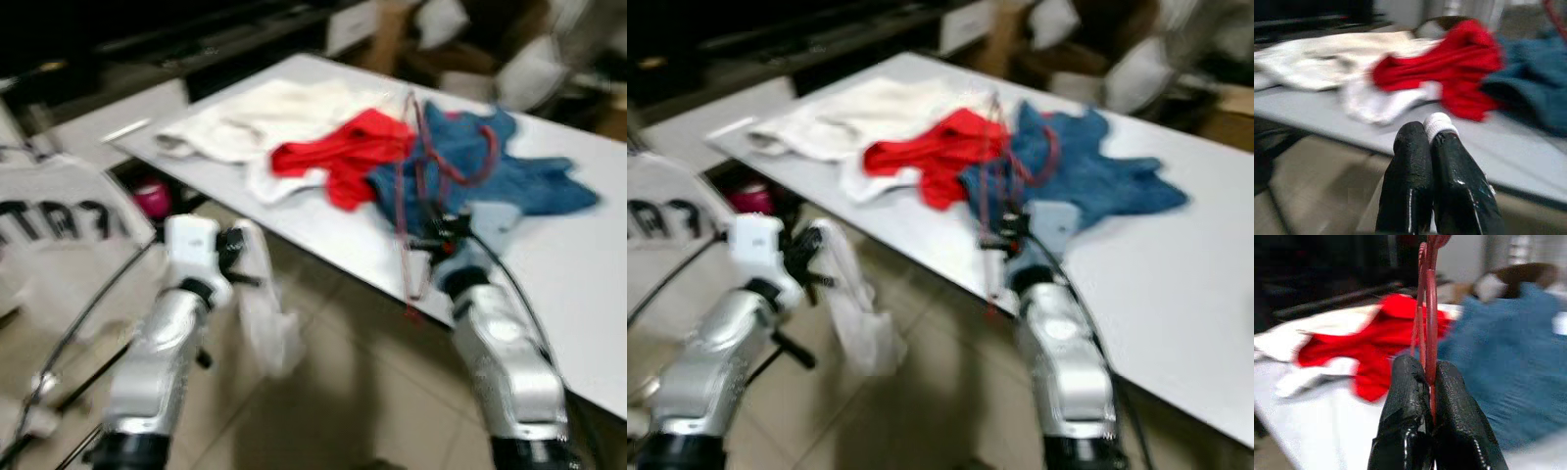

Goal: Hang hanger

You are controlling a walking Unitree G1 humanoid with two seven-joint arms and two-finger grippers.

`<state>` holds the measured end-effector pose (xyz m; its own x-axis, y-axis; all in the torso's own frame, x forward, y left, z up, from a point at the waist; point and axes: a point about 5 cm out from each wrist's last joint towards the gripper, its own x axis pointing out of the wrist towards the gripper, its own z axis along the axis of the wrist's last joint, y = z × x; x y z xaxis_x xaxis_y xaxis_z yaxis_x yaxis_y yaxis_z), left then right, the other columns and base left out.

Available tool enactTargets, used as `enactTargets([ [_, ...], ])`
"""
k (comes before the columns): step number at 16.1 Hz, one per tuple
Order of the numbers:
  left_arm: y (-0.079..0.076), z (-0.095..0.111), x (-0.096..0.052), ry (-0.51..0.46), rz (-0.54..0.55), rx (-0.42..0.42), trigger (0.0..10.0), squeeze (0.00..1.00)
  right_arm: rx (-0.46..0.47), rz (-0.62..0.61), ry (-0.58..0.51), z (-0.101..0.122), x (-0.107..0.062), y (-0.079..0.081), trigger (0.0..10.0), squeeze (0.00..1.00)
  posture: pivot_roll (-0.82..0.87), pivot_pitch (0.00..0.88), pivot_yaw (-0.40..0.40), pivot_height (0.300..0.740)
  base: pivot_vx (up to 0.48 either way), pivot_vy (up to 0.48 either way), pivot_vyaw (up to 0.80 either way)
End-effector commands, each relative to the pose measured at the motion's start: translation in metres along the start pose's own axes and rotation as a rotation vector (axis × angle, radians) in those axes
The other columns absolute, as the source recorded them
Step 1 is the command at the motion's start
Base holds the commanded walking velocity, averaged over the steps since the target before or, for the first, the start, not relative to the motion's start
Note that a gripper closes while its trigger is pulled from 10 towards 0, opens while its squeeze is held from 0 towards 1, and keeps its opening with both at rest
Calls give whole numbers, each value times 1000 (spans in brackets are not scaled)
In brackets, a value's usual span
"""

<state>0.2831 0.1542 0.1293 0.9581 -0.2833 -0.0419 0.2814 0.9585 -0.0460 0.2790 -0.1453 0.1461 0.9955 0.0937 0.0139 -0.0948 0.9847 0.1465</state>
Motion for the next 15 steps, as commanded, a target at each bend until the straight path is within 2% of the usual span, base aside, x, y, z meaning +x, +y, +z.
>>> enactTargets([
  [1,7,4,0,-15,21,18,10000,0,9,33,12,-1,-3,4,10000,0,-23,0,28,740,0,0,-800],
  [4,0,2,-2,-7,-21,14,10000,0,20,-42,59,-11,-8,-3,10000,0,-29,0,35,740,0,0,-800],
  [7,3,2,1,-10,3,28,10000,0,-15,-63,95,-15,-10,-10,10000,0,-36,0,24,740,0,0,-800],
  [8,0,-1,-5,-2,-8,8,10000,0,-59,-44,97,-12,-15,-8,10000,0,-51,0,18,740,0,0,-800],
  [10,-1,-4,-7,4,0,10,10000,0,-45,-40,109,-13,-18,-9,10000,0,-40,0,16,740,0,0,-800],
  [12,-5,-8,-6,14,-20,12,10000,0,-55,-55,126,-18,-18,-11,10000,0,-54,0,38,740,0,0,-800],
  [15,0,-1,2,0,-16,18,10000,0,-76,-54,134,-16,-20,-7,10000,0,-62,0,50,740,0,0,-800],
])
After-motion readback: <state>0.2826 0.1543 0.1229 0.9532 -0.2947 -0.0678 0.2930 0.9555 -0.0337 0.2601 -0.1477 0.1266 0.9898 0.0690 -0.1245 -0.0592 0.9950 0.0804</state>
